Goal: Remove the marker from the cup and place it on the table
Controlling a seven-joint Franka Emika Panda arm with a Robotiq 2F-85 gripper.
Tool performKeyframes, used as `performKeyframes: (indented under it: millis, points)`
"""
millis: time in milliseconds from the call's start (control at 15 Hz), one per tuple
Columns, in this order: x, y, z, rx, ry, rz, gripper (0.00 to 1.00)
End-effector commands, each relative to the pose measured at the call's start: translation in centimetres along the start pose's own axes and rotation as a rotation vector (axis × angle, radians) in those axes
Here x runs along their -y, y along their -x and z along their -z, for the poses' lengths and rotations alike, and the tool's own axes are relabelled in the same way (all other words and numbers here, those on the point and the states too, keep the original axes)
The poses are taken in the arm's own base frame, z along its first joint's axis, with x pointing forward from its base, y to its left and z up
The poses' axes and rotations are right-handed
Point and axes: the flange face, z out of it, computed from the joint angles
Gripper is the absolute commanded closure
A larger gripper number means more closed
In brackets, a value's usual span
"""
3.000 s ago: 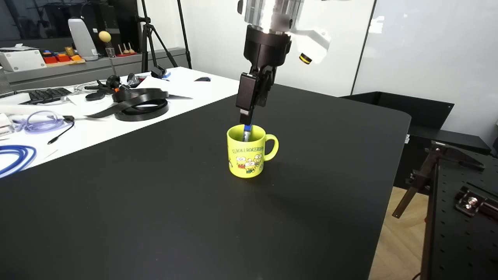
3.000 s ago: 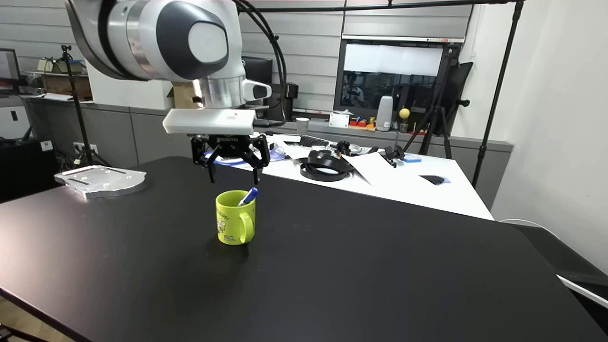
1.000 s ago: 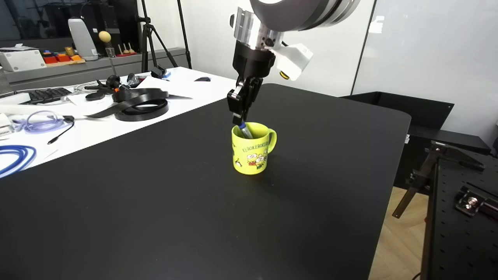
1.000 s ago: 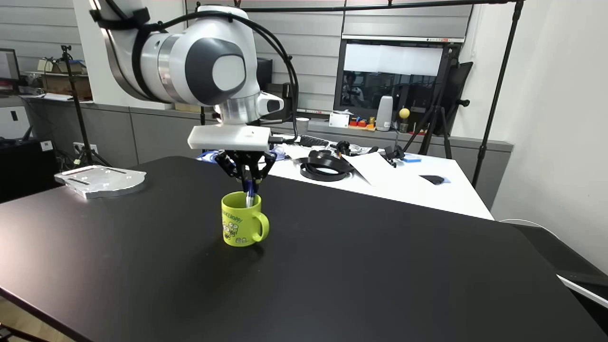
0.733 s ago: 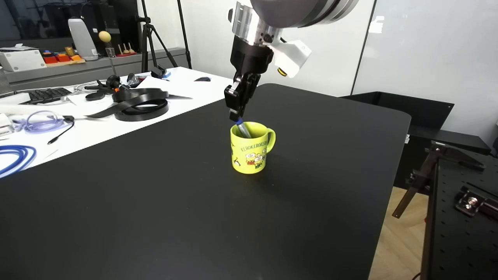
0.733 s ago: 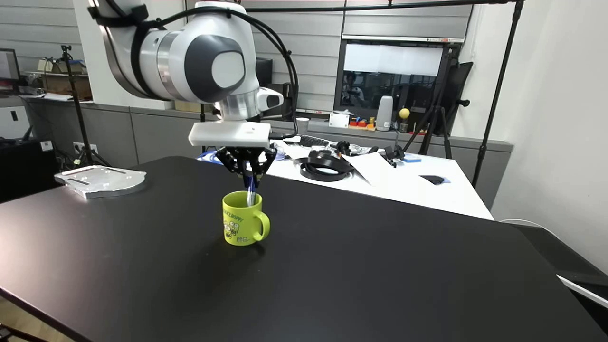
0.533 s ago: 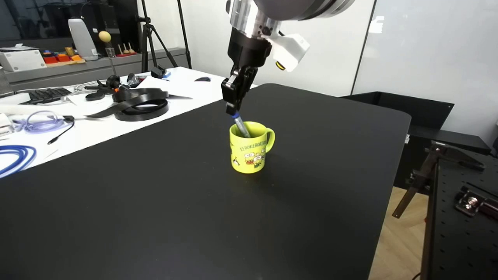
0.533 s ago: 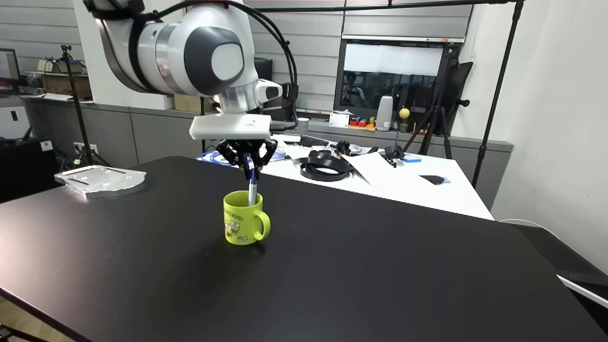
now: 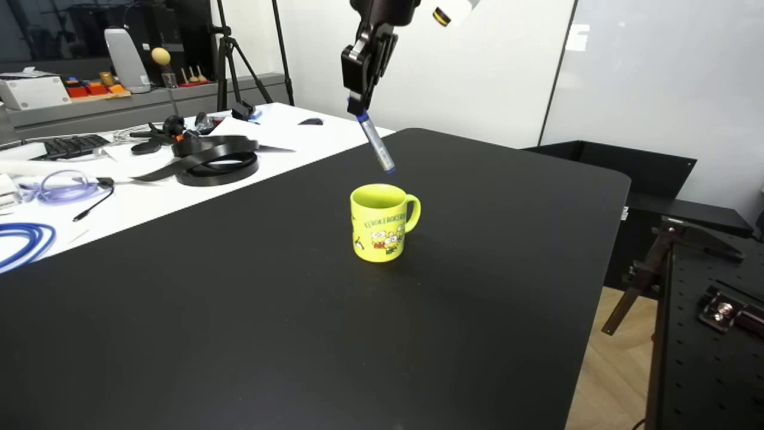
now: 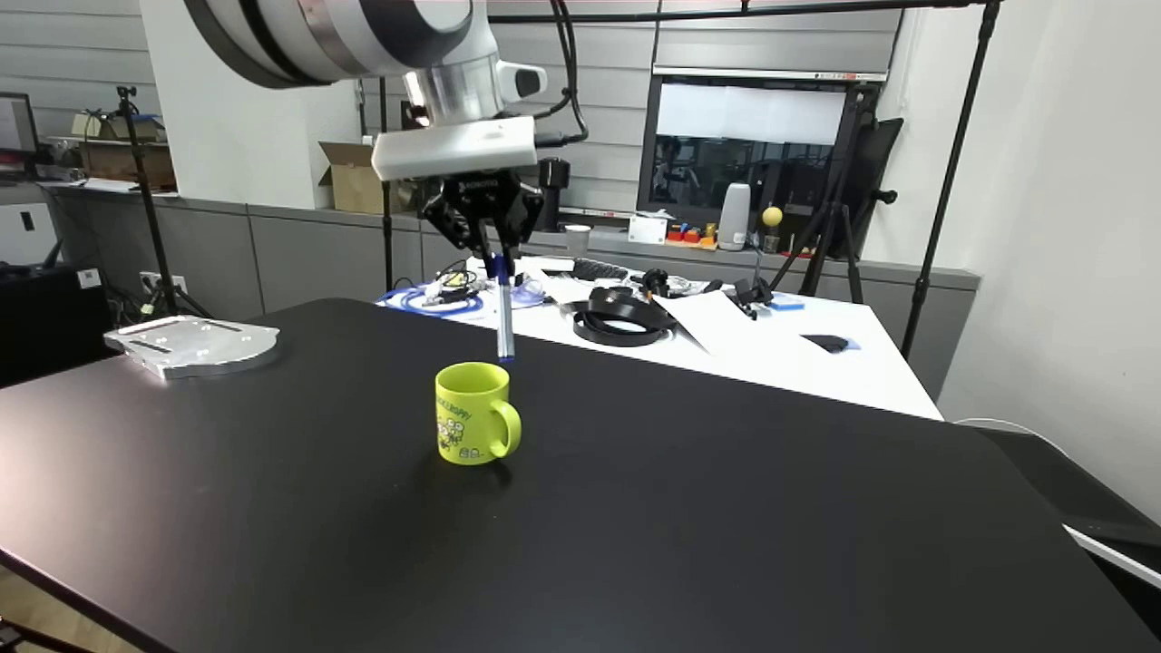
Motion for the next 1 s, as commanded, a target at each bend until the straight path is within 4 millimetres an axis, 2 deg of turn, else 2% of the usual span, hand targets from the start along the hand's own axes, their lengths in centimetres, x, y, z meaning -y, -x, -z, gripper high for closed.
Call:
performKeyframes:
  millis: [0, 133, 267, 533, 933]
  points:
    - [-1.3, 0.3, 2.8, 0.061, 0.011, -0.050, 0.95]
    - [-2.2, 0.7, 2.9, 0.103, 0.008, -0.072, 0.95]
    - [-3.2, 1.4, 2.1, 0.125, 0.010, -0.095, 0.95]
    - [-4.8, 2.8, -0.8, 0.152, 0.002, -0.133, 0.95]
    - [-5.8, 4.2, -6.0, 0.197, -0.034, -0.184, 0.95]
